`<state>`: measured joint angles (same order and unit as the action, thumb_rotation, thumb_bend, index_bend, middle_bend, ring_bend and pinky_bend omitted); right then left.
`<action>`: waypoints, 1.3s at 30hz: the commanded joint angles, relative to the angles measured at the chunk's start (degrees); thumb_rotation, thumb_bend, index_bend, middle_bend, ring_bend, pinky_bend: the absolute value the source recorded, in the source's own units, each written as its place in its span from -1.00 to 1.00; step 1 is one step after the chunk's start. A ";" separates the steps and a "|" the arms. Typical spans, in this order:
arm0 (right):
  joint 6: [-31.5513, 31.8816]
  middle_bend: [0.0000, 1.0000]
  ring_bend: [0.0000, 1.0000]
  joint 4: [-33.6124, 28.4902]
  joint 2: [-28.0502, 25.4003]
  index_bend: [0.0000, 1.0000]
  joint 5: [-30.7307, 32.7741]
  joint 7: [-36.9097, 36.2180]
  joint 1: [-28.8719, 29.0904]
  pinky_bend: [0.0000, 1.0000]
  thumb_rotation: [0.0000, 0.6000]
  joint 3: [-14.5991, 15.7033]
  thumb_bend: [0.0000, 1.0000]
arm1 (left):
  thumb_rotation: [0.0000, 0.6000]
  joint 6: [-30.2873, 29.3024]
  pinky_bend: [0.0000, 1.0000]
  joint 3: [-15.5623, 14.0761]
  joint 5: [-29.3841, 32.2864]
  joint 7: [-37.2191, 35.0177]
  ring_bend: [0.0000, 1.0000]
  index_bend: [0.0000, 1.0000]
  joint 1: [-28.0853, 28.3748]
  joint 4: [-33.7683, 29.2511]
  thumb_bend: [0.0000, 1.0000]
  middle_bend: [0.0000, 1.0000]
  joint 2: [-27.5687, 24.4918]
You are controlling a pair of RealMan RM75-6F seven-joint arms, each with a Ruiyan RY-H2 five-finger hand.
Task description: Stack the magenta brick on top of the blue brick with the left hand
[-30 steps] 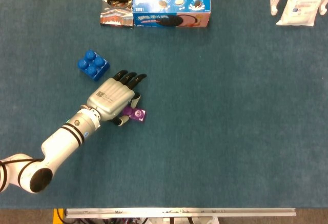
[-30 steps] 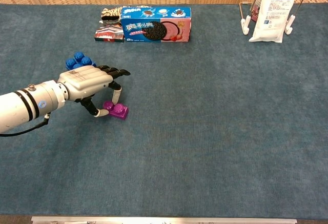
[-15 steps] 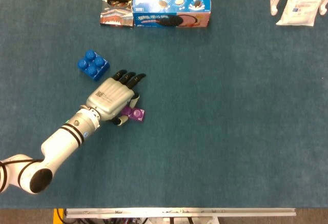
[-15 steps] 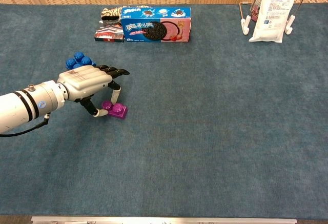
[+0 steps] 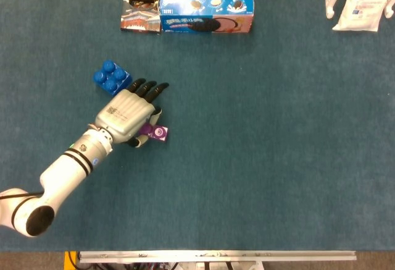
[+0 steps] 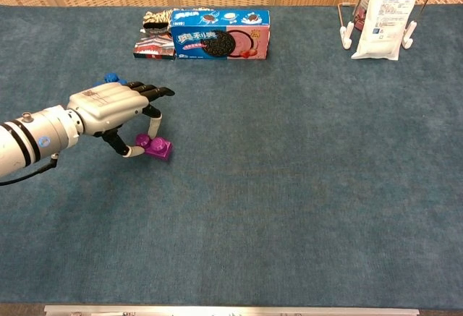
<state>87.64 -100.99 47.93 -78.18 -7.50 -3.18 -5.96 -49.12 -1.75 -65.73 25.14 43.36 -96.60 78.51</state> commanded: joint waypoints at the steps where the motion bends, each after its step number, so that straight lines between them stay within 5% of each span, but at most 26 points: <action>1: -0.06 -0.52 -0.65 0.01 0.05 -0.64 -0.04 0.05 0.05 -0.39 1.00 0.02 -1.00 | 1.00 -1.07 -0.89 0.16 0.49 1.21 -1.00 0.16 -0.20 -1.73 -0.40 -1.00 -2.02; 18: -1.12 -0.52 -0.65 -0.02 0.28 -0.64 0.33 0.80 0.60 -0.39 1.00 0.11 -1.00 | 1.00 -2.80 -0.89 1.60 6.98 5.64 -1.00 0.15 0.20 -5.13 -0.40 -1.00 -10.81; 39: -1.90 -0.52 -0.65 0.21 0.32 -0.64 0.74 0.61 0.98 -0.39 1.00 0.12 -1.00 | 1.00 -8.26 -0.89 6.25 34.12 10.00 -1.00 0.15 4.44 -7.30 -0.36 -1.00 -10.95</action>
<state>85.73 -100.78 48.25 -77.44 -6.89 -2.20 -5.84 -55.49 3.71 -35.02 33.59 46.70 -104.19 66.41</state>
